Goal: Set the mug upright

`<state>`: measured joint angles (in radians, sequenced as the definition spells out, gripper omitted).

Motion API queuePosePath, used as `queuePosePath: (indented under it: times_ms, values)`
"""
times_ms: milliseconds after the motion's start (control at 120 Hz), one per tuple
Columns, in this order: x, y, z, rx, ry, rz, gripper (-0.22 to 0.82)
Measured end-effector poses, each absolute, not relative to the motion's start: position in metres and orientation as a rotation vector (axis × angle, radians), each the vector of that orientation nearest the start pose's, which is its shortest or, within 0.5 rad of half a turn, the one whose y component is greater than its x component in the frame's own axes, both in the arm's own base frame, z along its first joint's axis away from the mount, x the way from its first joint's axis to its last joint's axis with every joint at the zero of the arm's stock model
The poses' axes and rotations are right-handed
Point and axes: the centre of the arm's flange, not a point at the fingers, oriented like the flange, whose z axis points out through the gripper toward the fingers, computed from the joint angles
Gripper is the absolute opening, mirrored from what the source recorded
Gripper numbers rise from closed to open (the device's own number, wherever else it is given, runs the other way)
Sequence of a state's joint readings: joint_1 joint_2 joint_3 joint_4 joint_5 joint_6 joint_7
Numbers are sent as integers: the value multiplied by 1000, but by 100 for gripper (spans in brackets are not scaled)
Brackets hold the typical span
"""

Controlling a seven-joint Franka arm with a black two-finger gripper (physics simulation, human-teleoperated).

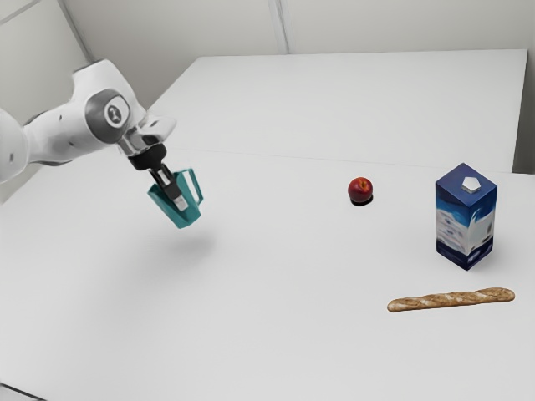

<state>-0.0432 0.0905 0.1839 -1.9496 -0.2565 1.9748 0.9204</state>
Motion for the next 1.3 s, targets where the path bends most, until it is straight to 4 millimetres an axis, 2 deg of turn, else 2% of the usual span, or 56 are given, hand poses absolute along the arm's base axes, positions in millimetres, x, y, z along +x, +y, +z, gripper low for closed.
queuePosePath:
  times_ms: [167, 325, 500, 642, 833, 950, 1175, 1300]
  values:
    - [560, 27, 416, -2955, 1143, -48, -18]
    - [554, 9, 404, -2846, 1123, -51, -18]
    - [540, -13, 390, -2817, 1086, -43, -18]
    - [528, -32, 370, -2813, 1072, -13, -18]
    - [522, -55, 349, -2808, 1059, -23, -18]
    - [522, -53, 341, -2814, 1020, -46, -18]
    - [522, -18, 332, -2843, 880, -85, -18]
    - [521, -17, 330, -2850, 850, -103, -18]
